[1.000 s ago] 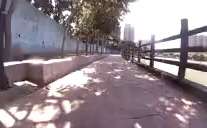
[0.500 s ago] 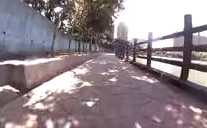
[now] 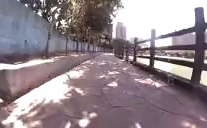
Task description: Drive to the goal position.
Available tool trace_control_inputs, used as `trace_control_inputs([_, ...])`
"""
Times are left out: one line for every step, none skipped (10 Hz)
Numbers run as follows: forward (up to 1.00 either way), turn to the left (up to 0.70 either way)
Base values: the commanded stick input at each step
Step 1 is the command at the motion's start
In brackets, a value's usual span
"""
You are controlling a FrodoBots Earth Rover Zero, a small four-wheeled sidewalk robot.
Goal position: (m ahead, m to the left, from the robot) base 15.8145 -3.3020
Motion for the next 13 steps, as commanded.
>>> trace_control_inputs([0.70,-0.06])
trace_control_inputs([0.70,-0.29])
trace_control_inputs([0.70,-0.35])
trace_control_inputs([0.70,-0.35])
trace_control_inputs([0.70,-0.35])
trace_control_inputs([0.70,-0.35])
trace_control_inputs([0.70,-0.28])
trace_control_inputs([0.70,0.00])
trace_control_inputs([0.70,0.00])
trace_control_inputs([0.70,0.00])
trace_control_inputs([0.70,0.00])
trace_control_inputs([0.70,0.00])
trace_control_inputs([0.70,0.00])
